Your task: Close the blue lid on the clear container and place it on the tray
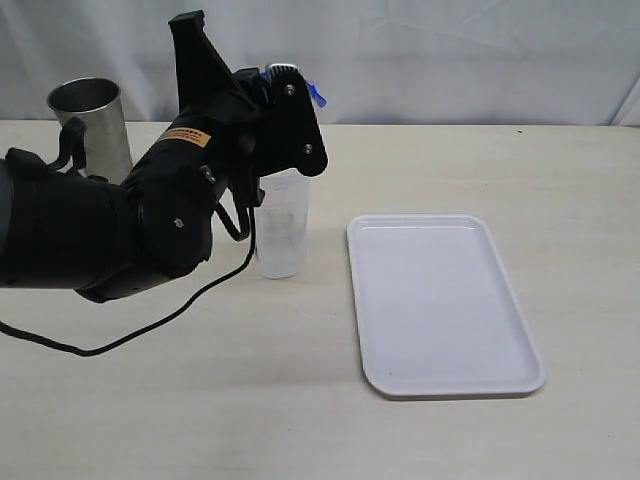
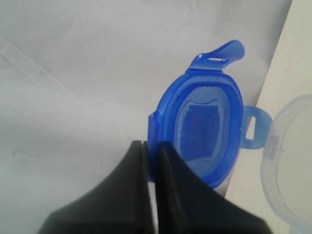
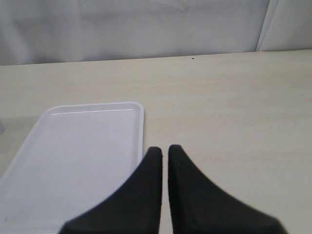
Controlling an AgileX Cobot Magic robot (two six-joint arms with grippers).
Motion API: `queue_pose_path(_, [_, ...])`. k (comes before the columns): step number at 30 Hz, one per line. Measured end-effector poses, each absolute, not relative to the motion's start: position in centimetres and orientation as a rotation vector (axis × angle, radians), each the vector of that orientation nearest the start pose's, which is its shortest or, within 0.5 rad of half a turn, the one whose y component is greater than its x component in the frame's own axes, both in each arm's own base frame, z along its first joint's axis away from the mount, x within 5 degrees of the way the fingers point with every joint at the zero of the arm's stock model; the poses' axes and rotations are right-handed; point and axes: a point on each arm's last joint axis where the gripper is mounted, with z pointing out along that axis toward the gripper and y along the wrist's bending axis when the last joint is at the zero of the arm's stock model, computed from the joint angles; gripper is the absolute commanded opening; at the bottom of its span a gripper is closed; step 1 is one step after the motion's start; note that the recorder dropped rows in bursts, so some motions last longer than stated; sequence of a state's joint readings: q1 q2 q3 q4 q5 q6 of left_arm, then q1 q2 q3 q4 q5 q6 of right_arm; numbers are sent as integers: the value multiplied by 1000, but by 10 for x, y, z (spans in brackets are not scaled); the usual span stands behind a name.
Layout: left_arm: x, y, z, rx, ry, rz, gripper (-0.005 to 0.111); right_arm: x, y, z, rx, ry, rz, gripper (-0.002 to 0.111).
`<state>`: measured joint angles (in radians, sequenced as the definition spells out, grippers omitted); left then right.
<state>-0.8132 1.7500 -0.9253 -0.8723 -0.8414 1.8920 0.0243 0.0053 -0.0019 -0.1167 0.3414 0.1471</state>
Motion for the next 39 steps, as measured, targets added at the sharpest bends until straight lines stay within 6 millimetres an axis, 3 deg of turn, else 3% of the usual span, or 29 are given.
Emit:
queue_pose_path(21, [288, -224, 230, 1190, 1311, 859, 0, 54, -2, 183, 39, 1826, 8, 5])
queue_pose_path(39, [287, -228, 237, 1167, 1221, 852, 0, 54, -2, 183, 39, 1826, 8, 5])
